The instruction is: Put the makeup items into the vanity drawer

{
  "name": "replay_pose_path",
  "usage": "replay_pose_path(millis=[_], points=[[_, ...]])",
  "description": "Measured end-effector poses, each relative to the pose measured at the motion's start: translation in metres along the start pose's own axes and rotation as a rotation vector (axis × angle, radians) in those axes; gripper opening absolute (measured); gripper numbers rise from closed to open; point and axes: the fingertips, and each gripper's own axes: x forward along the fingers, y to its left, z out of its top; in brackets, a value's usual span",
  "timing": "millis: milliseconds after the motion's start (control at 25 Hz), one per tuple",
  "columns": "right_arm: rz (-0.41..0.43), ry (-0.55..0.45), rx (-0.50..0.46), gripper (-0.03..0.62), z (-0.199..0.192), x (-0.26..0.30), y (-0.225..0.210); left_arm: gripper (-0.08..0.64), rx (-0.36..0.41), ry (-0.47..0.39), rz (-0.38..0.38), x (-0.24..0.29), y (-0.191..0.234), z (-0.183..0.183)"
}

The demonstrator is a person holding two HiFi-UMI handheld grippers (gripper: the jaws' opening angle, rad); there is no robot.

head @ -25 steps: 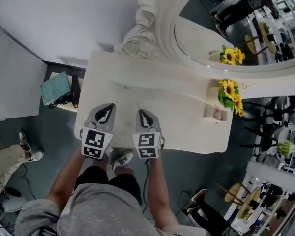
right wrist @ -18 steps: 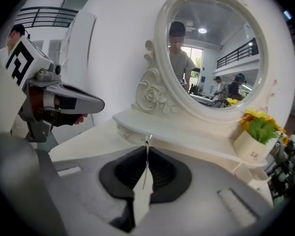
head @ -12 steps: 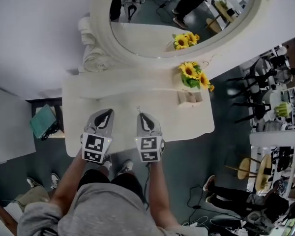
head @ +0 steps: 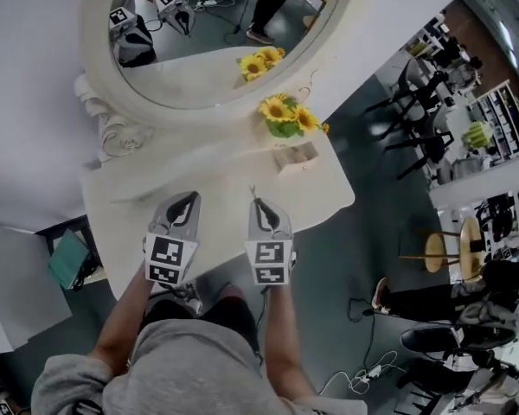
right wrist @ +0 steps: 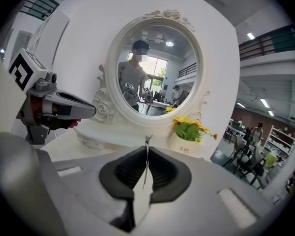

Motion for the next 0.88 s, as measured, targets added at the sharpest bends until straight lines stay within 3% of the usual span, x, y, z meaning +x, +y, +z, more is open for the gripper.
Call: replay_pose_path(millis=[440, 880], points=[[-0.15, 0.013, 0.045, 0.017, -0.022, -0.023, -0.086, 0.011, 0.05, -0.029, -0.13, 0.054, -0.059, 0.028], [-0.133, 0.029, 0.05, 0.017, -0.029, 0.013, -0.17, 0.011, 0.059, -0.021, -0.142, 0.137, -0.096, 0.053]])
